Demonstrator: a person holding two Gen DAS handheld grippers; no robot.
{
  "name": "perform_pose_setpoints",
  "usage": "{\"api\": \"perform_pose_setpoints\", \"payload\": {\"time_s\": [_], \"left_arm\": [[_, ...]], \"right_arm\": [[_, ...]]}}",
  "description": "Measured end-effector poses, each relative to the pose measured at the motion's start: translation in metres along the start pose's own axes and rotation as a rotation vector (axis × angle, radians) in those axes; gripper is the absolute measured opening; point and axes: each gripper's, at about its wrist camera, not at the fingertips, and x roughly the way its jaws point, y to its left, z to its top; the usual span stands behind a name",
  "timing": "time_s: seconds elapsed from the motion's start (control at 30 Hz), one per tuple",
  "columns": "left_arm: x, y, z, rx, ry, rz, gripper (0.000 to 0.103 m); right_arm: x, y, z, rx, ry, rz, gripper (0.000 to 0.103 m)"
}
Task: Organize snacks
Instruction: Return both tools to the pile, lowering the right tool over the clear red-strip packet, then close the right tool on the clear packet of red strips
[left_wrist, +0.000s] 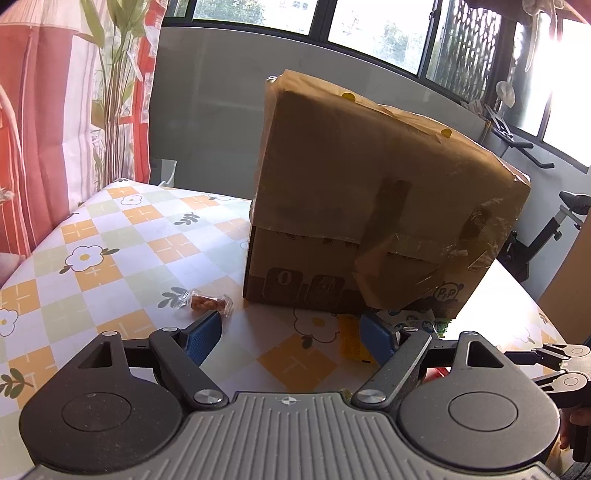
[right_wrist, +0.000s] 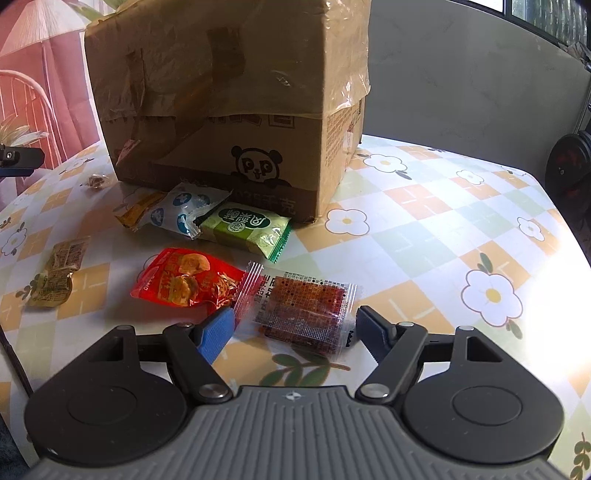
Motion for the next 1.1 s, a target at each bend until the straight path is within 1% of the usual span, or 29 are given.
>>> {"api": "perform_pose_setpoints", "payload": {"time_s": [0.1, 0.2, 0.27, 0.47, 0.67, 0.73, 0.8, 0.87, 0.93, 0.97, 1.03, 1.07, 1.1], "left_arm": [[0.0, 0.001, 0.0, -0.001, -0.002, 0.004, 0.083], [0.0, 0.001, -0.001, 0.002, -0.002, 0.006, 0.084], [0.001, 0.0, -0.001, 0.003, 0.001, 0.005, 0.084], [0.0, 0.0, -0.001, 0.002, 0.001, -0.005, 0.084], [0.0, 0.002, -0.003, -0.013, 0.002, -0.011, 0.084], [0.0, 0.002, -0.002, -0.012, 0.0, -0.015, 0.084], [-0.001, 0.002, -0.002, -0.01, -0.003, -0.017, 0.084], [-0.002, 0.002, -0.002, -0.014, -0.014, -0.017, 0.084], [-0.004, 0.004, -0.002, -0.031, -0.024, -0.026, 0.084], [-0.005, 0.004, -0.001, -0.038, -0.025, -0.03, 0.084], [-0.005, 0.005, -0.002, -0.043, -0.027, -0.028, 0.084], [-0.005, 0.005, -0.002, -0.044, -0.027, -0.025, 0.084], [-0.005, 0.006, -0.002, -0.046, -0.024, -0.023, 0.084]], "right_arm": [[0.001, 0.004, 0.002, -0.009, 0.02, 0.001, 0.075], [-0.001, 0.005, 0.004, -0.01, 0.041, 0.022, 0.074], [-0.005, 0.005, 0.005, -0.03, 0.042, 0.033, 0.075], [-0.007, 0.005, 0.017, -0.208, 0.069, 0.024, 0.076], [0.004, 0.004, 0.021, -0.417, 0.148, 0.065, 0.076], [0.006, 0.007, 0.023, -0.477, 0.144, 0.077, 0.076], [0.01, 0.01, 0.026, -0.503, 0.149, 0.089, 0.076], [0.017, 0.01, 0.031, -0.487, 0.155, 0.12, 0.076], [0.023, 0.005, 0.035, -0.435, 0.166, 0.147, 0.074], [0.025, 0.002, 0.037, -0.388, 0.174, 0.159, 0.074], [0.028, -0.005, 0.037, -0.295, 0.175, 0.181, 0.069], [0.028, -0.007, 0.036, -0.246, 0.166, 0.187, 0.069], [0.027, -0.008, 0.035, -0.215, 0.153, 0.176, 0.068]]}}
